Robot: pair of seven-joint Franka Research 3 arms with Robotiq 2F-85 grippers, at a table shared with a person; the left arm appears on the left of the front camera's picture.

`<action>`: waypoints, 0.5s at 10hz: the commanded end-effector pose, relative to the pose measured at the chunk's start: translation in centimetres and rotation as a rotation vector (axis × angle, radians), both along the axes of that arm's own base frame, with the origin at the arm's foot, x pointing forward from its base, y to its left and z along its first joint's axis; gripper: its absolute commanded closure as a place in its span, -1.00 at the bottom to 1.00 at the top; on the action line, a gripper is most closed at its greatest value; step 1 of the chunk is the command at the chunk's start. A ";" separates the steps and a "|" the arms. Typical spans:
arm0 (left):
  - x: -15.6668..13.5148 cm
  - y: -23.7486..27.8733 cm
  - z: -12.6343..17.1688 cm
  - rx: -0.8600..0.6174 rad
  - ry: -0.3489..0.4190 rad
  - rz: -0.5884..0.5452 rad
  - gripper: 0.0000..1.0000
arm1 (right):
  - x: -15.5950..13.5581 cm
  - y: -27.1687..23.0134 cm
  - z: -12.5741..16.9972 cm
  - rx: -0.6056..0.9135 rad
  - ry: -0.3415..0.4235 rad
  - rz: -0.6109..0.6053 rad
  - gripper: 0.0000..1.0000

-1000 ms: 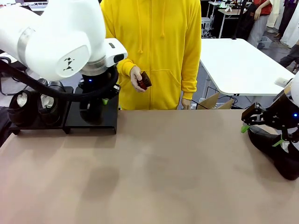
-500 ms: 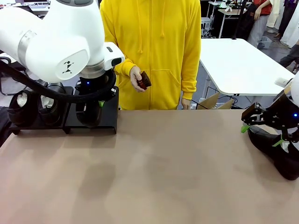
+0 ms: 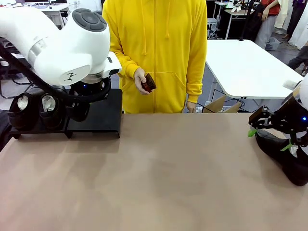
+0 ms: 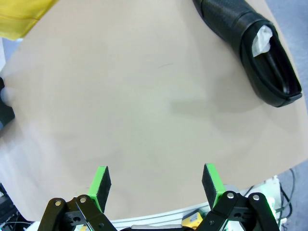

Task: Organize the shoes by placing them on the stand.
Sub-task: Place the Shoe from the middle of the table onto the Shoes Stand.

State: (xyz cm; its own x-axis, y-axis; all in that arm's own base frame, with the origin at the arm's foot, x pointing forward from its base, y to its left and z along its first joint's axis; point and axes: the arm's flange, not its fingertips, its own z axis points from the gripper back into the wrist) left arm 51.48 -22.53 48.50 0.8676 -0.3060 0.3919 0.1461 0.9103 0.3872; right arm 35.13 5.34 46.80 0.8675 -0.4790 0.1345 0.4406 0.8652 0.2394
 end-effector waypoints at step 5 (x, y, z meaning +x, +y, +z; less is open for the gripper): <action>6.0 1.8 -2.8 -0.065 -0.034 0.103 1.00 | 0.1 0.0 0.0 -0.001 -0.009 0.019 -1.00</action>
